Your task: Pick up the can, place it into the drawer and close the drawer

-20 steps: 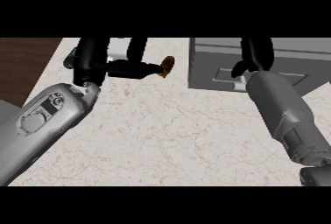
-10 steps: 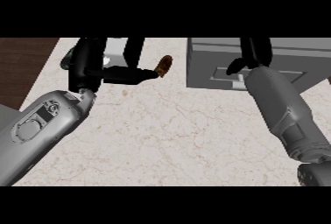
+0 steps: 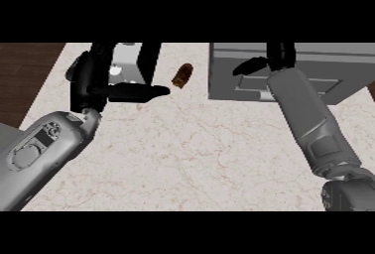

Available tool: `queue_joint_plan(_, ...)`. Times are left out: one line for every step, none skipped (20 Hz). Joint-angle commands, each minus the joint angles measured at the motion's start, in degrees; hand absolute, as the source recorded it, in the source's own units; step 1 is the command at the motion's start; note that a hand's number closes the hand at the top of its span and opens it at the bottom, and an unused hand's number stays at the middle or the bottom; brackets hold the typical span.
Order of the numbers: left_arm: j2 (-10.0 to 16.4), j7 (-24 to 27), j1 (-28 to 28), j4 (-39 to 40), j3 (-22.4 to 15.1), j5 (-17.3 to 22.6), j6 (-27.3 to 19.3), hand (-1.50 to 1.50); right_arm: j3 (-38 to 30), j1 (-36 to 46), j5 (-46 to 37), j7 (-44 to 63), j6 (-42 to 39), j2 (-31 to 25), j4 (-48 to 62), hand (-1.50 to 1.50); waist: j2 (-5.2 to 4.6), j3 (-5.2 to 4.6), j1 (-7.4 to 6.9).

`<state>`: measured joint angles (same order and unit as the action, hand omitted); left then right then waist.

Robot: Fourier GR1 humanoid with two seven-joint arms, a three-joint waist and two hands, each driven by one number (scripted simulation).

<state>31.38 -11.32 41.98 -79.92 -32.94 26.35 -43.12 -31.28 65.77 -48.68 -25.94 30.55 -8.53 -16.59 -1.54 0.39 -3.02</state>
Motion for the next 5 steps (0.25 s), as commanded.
queue_joint_plan(2.4,0.9,-2.9,-1.0,2.5,1.1,2.2,-1.5,-6.6,1.8,8.8,-2.0,-1.8,4.2,-2.3,-1.5,1.08,-0.3,0.41)
queue_joint_plan(1.5,1.9,-4.3,-1.8,2.3,0.5,0.9,-1.5,-6.9,4.2,9.3,-1.0,-3.4,2.8,-2.4,-1.5,1.04,-0.33,0.1)
queue_joint_plan(1.4,0.2,-3.3,-3.4,1.6,-0.1,0.9,-1.5,-6.9,4.0,9.3,-1.2,-3.6,2.6,-1.4,-1.5,0.87,-0.29,-0.09)
queue_joint_plan(0.4,-0.8,-0.9,-0.3,1.8,-0.7,0.9,-1.5,-7.8,3.1,10.3,-3.1,-3.9,1.4,-1.4,-1.5,0.49,-0.26,0.48)
queue_joint_plan(3.2,-3.7,-1.3,-4.6,2.6,-0.1,1.3,-1.5,-7.4,2.8,10.0,-2.9,-3.9,1.7,-0.9,-1.5,0.9,-0.27,0.05)
